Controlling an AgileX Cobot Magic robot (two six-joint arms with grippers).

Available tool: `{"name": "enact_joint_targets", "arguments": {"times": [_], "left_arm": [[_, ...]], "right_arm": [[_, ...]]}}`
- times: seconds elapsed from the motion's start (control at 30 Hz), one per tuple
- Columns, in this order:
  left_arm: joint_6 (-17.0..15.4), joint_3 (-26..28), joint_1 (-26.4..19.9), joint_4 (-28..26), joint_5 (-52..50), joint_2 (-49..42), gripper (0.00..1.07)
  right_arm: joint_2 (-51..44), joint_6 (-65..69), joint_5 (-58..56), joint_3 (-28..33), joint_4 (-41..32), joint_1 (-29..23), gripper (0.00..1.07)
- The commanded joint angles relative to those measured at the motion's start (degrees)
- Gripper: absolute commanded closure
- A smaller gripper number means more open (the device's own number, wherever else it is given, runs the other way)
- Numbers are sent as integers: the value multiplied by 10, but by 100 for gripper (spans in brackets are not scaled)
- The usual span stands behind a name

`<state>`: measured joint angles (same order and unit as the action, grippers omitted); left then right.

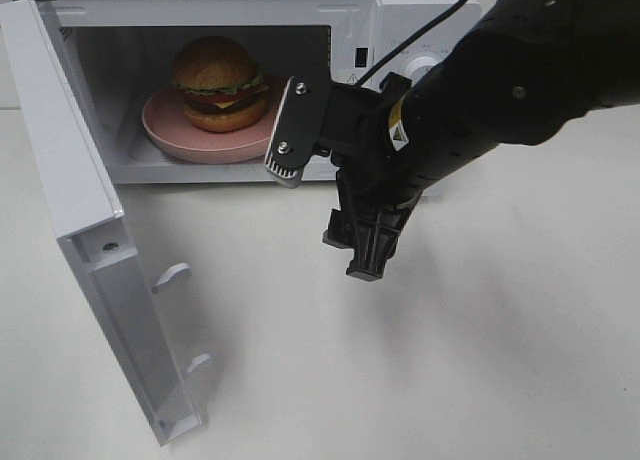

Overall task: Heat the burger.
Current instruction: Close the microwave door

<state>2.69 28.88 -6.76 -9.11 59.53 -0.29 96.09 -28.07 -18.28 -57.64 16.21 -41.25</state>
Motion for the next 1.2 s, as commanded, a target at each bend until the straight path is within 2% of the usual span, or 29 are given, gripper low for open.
{"name": "enact_joint_targets", "arguments": {"times": [0.03, 0.13, 0.3, 0.53, 0.83, 1.2], "left_arm": [[0, -1, -3, -1, -5, -4, 9], [0, -1, -3, -1, -5, -4, 9], [0, -1, -3, -1, -5, -4, 9], [0, -1, -3, -1, -5, -4, 9], [0, -1, -3, -1, -5, -4, 9], [0, -1, -3, -1, -5, -4, 9]], "right_arm": [[-42, 109, 2, 32, -2, 0, 35], [-51, 131, 2, 38, -2, 0, 35], [-106, 252, -2, 86, -2, 0, 35], [-156, 304, -40, 116, -3, 0, 35], [-241, 346, -225, 119, -4, 0, 35], [-355, 345, -374, 119, -25, 0, 35]]}}
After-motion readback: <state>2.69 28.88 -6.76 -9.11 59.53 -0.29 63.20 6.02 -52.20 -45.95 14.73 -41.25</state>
